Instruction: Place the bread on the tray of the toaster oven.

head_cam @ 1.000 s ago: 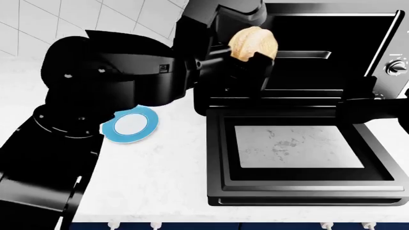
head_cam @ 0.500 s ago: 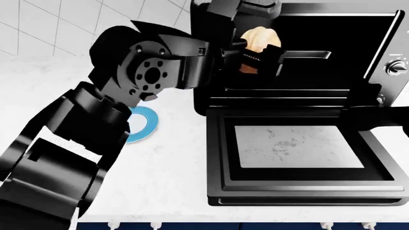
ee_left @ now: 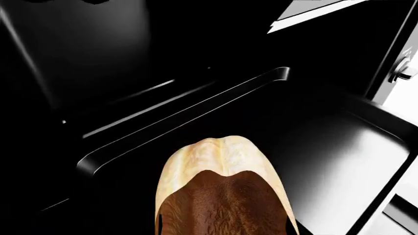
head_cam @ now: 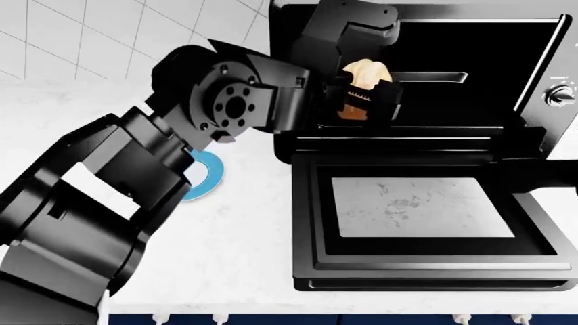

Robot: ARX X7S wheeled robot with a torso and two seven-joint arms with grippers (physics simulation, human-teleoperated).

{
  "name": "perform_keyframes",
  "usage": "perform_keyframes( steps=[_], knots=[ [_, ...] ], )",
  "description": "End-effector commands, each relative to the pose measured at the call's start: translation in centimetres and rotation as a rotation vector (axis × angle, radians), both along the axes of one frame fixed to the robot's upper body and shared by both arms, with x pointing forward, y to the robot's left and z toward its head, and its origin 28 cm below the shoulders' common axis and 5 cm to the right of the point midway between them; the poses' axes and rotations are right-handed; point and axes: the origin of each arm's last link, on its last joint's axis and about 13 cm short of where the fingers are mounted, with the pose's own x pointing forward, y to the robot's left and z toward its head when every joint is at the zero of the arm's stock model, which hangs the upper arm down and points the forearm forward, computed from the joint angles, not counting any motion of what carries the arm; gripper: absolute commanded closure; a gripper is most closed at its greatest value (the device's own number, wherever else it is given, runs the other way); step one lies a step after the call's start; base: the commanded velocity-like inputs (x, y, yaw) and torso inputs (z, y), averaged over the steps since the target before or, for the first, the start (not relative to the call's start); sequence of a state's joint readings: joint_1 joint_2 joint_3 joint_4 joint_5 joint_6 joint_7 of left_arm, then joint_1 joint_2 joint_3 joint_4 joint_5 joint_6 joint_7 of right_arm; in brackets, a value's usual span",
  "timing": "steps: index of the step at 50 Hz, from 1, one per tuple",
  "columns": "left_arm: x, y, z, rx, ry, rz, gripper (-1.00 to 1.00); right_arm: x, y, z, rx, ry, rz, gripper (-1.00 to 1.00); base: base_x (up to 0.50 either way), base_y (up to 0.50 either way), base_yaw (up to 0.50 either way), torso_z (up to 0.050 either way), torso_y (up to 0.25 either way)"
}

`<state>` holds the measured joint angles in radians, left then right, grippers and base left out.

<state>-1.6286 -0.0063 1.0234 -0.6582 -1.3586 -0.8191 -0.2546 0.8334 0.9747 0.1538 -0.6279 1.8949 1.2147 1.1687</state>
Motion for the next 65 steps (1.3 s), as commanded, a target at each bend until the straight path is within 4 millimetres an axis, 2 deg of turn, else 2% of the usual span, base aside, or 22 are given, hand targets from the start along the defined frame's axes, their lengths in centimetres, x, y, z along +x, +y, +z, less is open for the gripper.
perform_keyframes(
  steps=[1,2,3,16,25,31,38,47,53,59,65],
  knots=[
    [0.0,-0.1,0.2,-0.002,0.030,0.016,1.00,-0.2,-0.1,-0.3,0.005,0.003,-0.004,-1.00,0.00,0.00,0.00,0.000,0.000],
    [0.0,0.0,0.2,0.000,0.028,0.016,1.00,-0.2,-0.1,-0.3,0.004,0.003,-0.004,-1.00,0.00,0.00,0.00,0.000,0.000],
    [0.1,0.0,0.4,-0.004,0.028,0.023,-1.00,-0.1,0.0,-0.2,0.005,0.002,-0.004,-1.00,0.00,0.00,0.00,0.000,0.000],
    [0.1,0.1,1.5,-0.023,0.018,0.037,-1.00,0.1,0.1,-0.1,0.004,0.000,-0.004,-1.00,0.00,0.00,0.00,0.000,0.000],
    [-0.1,0.7,1.5,-0.041,0.007,0.034,-1.00,0.3,0.2,0.3,-0.001,-0.002,-0.003,-1.00,0.00,0.00,0.00,0.000,0.000],
    [-1.3,1.4,1.0,-0.045,-0.012,0.025,-1.00,-0.1,0.1,0.3,-0.002,-0.006,-0.004,-1.00,0.00,0.00,0.00,0.000,0.000],
    [-2.6,1.9,1.5,-0.050,-0.046,0.025,-1.00,-0.3,-0.1,0.3,0.000,-0.005,-0.003,-1.00,0.00,0.00,0.00,0.000,0.000],
    [-5.0,2.3,2.1,-0.054,-0.097,0.002,-1.00,0.1,0.1,0.2,0.001,-0.004,-0.003,-1.00,0.00,0.00,0.00,0.000,0.000],
    [-7.3,3.5,2.0,-0.030,-0.151,-0.011,-1.00,0.5,0.3,0.0,0.004,-0.002,-0.002,-1.00,0.00,0.00,0.00,0.000,0.000],
    [-8.1,4.6,1.7,-0.005,-0.178,0.003,-1.00,0.7,0.4,0.2,0.003,-0.007,-0.001,-1.00,0.00,0.00,0.00,0.000,0.000],
    [-7.9,5.7,1.9,-0.008,-0.186,0.035,-1.00,0.6,0.2,0.6,-0.001,-0.011,-0.001,-1.00,0.00,0.00,0.00,0.000,0.000]
  ],
)
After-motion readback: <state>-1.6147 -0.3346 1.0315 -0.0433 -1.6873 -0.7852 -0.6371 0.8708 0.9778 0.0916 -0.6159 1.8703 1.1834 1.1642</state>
